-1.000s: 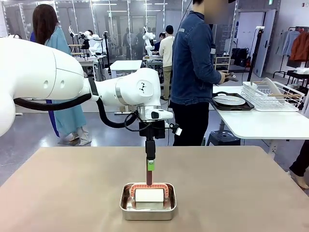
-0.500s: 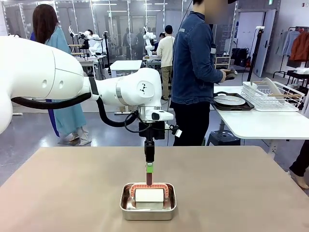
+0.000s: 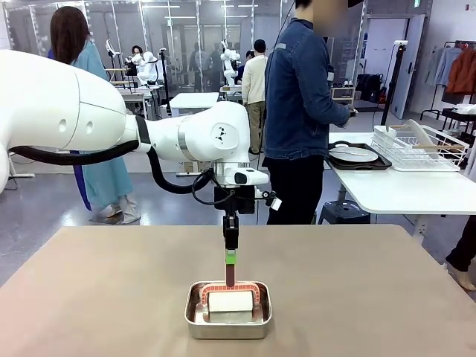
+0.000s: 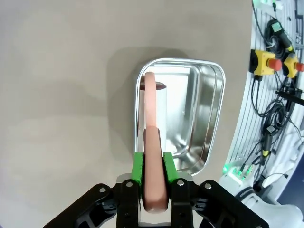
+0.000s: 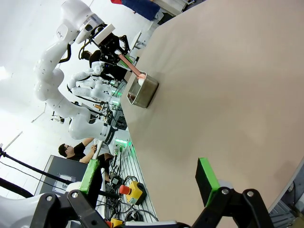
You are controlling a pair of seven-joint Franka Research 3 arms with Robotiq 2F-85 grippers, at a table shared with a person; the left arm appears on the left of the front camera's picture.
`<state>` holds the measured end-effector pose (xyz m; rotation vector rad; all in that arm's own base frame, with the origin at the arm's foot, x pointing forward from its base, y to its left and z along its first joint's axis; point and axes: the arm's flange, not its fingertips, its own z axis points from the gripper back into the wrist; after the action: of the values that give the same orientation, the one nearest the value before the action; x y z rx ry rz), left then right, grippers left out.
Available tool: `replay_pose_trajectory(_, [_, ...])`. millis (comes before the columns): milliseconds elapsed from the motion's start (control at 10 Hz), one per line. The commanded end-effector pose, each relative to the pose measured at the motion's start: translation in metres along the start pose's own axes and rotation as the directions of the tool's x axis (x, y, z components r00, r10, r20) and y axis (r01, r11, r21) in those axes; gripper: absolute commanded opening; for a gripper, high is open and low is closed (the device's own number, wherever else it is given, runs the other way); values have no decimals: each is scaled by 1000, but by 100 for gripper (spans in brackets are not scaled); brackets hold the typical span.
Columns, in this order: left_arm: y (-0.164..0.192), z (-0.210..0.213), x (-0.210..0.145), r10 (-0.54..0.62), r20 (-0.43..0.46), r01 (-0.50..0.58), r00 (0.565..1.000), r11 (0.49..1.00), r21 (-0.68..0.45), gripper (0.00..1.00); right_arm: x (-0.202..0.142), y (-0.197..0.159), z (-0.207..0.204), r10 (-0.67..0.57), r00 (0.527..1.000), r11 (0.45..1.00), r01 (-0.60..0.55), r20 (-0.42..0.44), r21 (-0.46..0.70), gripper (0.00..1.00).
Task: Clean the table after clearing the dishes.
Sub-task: When the right (or left) Handle tray is removed, use the right hand (or left hand) to clean the right (or left) side of the table with the Lint Roller.
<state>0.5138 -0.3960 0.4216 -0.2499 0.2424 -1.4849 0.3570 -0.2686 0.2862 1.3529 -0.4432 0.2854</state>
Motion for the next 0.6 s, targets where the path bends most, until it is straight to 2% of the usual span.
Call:
replay_pose_trajectory(0, [-29, 5, -17, 126, -16, -125, 992, 991, 51, 0, 0, 5, -1, -2, 1000, 1000, 1, -12, -14, 100])
replay_pose_trajectory(100, [-55, 27, -28, 157, 22, -158, 987, 986, 47, 0, 0, 5, -1, -2, 1000, 1000, 1, -12, -14, 100])
replay_pose_trajectory(200, [-89, 59, -54, 231, 78, -236, 970, 970, 56, 2, 0, 5, -1, -2, 1000, 1000, 1, -12, -14, 100])
replay_pose_trajectory(300, [-109, 85, -86, 308, 196, -324, 931, 945, 50, 2, 0, 5, -1, -2, 1000, 1000, 1, -12, -14, 100])
replay_pose_trajectory(400, [-112, 102, -124, 459, 298, -478, 837, 878, -7, 2, 0, 5, -1, -2, 1000, 1000, 1, -12, -14, 100])
replay_pose_trajectory(500, [-107, 104, -158, 550, 417, -554, 724, 823, -124, 2, 0, 5, -1, -2, 1000, 1000, 1, -12, -14, 100])
